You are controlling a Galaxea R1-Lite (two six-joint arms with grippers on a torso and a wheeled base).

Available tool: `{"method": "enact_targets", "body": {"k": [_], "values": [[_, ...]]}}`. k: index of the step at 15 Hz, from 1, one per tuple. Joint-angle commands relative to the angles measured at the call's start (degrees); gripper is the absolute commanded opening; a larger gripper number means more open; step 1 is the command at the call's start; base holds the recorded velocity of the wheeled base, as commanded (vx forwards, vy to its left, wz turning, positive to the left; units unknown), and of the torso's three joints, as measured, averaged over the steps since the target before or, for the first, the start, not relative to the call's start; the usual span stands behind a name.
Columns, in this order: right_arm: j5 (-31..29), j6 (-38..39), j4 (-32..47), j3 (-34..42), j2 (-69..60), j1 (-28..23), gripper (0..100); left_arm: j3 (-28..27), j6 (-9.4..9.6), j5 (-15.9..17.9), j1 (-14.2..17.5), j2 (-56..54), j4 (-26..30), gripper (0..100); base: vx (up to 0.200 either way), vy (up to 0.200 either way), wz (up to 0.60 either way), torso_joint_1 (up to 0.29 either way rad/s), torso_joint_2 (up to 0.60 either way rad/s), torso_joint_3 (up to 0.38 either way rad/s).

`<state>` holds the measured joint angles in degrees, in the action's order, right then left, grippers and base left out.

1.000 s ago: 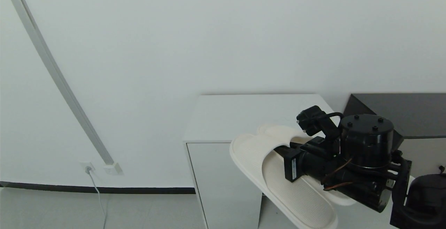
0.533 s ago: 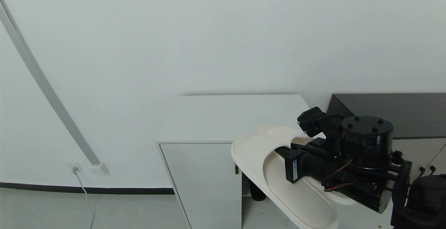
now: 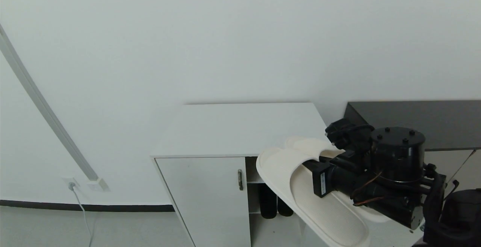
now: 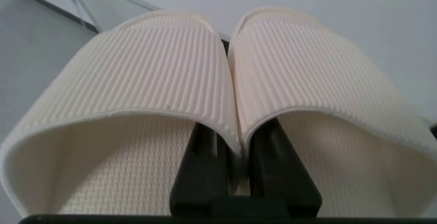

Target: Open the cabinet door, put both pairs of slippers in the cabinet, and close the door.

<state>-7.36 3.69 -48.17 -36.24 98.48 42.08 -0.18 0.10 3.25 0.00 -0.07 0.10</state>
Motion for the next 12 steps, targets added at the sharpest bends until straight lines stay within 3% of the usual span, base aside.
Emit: {"method": "enact_targets", "body": {"k": [1, 12], "values": [[0.07, 0.00, -0.09, 0.12, 0.14, 0.19, 0, 0.01, -0.01, 0.00, 0.00, 0.07, -0.01, 0, 0.000, 0.000, 0.00, 0.000, 0.00, 0.000], [0.16, -1.14, -0.26, 1.09, 0.14, 0.55, 0, 0.01, -0.10, 0.00, 0.00, 0.07, -0.01, 0, 0.000, 0.000, 0.00, -0.011, 0.02, 0.012]]}}
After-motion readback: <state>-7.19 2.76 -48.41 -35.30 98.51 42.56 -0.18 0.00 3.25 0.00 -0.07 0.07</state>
